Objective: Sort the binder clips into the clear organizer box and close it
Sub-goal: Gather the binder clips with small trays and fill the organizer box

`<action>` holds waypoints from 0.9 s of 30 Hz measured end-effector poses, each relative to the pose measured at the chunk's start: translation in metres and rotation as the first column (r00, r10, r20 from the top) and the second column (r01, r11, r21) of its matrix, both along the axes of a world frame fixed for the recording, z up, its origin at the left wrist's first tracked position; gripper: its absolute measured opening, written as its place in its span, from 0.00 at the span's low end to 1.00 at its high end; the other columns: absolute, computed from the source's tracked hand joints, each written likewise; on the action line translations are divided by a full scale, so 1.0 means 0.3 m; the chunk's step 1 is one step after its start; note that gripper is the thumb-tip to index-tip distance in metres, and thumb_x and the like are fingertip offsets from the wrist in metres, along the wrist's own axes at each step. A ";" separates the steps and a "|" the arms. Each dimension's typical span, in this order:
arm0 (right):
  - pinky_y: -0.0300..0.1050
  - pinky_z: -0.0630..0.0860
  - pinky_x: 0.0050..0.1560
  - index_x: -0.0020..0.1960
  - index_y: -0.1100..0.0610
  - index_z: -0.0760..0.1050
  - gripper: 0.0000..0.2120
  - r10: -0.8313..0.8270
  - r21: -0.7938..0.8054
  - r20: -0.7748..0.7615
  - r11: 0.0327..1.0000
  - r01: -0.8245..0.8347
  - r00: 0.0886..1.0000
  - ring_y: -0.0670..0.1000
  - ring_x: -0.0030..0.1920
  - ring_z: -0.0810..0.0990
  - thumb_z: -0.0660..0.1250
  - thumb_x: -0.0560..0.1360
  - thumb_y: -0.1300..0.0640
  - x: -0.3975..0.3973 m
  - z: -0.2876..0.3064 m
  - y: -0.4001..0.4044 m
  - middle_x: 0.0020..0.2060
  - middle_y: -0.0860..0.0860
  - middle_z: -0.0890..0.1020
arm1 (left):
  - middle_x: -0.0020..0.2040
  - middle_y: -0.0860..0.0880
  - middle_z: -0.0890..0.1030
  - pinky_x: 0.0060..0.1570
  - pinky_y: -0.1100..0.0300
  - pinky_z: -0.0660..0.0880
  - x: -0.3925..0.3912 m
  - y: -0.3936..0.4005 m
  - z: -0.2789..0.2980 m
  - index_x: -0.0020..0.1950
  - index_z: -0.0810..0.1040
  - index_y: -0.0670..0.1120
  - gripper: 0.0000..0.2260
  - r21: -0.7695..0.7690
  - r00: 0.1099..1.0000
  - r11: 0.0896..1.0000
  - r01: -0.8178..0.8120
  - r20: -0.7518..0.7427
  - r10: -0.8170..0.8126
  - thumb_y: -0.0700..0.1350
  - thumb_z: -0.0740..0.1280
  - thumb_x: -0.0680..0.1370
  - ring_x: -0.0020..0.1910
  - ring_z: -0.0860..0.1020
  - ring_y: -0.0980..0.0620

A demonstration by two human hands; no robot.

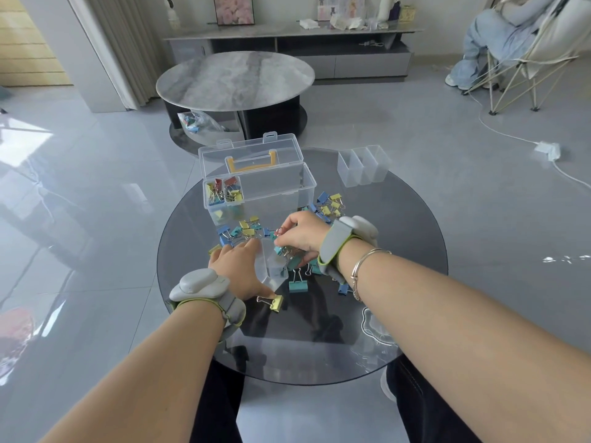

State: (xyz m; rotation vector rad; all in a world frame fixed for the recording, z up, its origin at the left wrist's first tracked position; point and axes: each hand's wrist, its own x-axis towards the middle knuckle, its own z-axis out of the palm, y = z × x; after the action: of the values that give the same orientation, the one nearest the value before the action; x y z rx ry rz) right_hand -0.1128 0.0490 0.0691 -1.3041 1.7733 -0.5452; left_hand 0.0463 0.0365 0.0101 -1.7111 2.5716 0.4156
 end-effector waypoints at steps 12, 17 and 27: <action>0.47 0.78 0.37 0.39 0.54 0.71 0.07 0.011 -0.091 -0.012 0.996 -0.012 1.000 0.54 0.41 0.78 0.70 0.71 0.58 0.019 0.014 0.009 0.34 0.48 0.75 | 0.53 0.55 0.76 0.61 0.48 0.62 -0.007 0.003 -0.004 0.52 0.63 0.57 0.33 -0.031 1.000 1.000 -0.002 -0.006 0.002 0.67 0.74 0.57 0.50 0.67 0.49; 0.42 0.77 0.36 0.37 0.53 0.71 0.09 0.046 -0.027 -0.042 0.999 -0.047 0.998 0.54 0.41 0.79 0.67 0.74 0.54 0.030 0.004 0.020 0.33 0.49 0.76 | 0.58 0.55 0.76 0.64 0.48 0.61 -0.016 0.010 -0.002 0.59 0.65 0.56 0.37 -0.024 1.000 1.000 -0.007 0.007 0.007 0.67 0.75 0.57 0.56 0.70 0.47; 0.46 0.81 0.43 0.64 0.67 0.72 0.17 0.007 0.146 0.173 0.989 -0.033 0.985 0.54 0.37 0.79 0.54 0.78 0.66 -0.025 0.029 0.033 0.48 0.60 0.75 | 0.53 0.55 0.76 0.61 0.48 0.61 -0.009 0.014 -0.002 0.50 0.62 0.57 0.31 -0.012 1.000 1.000 -0.021 -0.021 0.021 0.67 0.75 0.58 0.50 0.65 0.50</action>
State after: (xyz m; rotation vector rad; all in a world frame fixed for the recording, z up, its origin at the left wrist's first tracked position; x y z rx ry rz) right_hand -0.1203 0.0589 0.0780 -1.1367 1.6250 -0.4897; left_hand 0.0437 0.0408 0.0093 -1.7485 2.5780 0.4220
